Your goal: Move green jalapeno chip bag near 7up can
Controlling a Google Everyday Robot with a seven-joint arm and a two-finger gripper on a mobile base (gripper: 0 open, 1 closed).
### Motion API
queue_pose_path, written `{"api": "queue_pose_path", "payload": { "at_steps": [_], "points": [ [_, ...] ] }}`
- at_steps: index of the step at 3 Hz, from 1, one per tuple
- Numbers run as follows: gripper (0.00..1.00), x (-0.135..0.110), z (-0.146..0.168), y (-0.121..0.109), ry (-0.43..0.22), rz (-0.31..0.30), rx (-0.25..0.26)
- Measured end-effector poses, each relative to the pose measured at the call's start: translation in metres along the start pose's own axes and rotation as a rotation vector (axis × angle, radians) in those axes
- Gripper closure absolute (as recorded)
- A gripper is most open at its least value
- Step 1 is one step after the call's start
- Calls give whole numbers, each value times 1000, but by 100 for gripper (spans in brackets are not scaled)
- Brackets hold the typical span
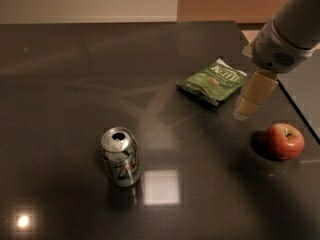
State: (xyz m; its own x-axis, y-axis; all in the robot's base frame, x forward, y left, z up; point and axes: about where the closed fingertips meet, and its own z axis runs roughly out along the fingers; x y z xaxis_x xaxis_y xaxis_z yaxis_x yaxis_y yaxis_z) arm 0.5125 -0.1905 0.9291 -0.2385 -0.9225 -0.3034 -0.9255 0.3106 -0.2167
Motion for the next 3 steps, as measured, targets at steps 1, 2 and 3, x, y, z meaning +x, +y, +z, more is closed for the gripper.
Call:
{"api": "queue_pose_path", "payload": {
  "at_steps": [1, 2, 3],
  "points": [
    [0, -7, 34, -17, -8, 29, -29],
    [0, -18, 78, -35, -12, 54, -55],
    [0, -25, 100, -42, -9, 58, -68]
  ]
}}
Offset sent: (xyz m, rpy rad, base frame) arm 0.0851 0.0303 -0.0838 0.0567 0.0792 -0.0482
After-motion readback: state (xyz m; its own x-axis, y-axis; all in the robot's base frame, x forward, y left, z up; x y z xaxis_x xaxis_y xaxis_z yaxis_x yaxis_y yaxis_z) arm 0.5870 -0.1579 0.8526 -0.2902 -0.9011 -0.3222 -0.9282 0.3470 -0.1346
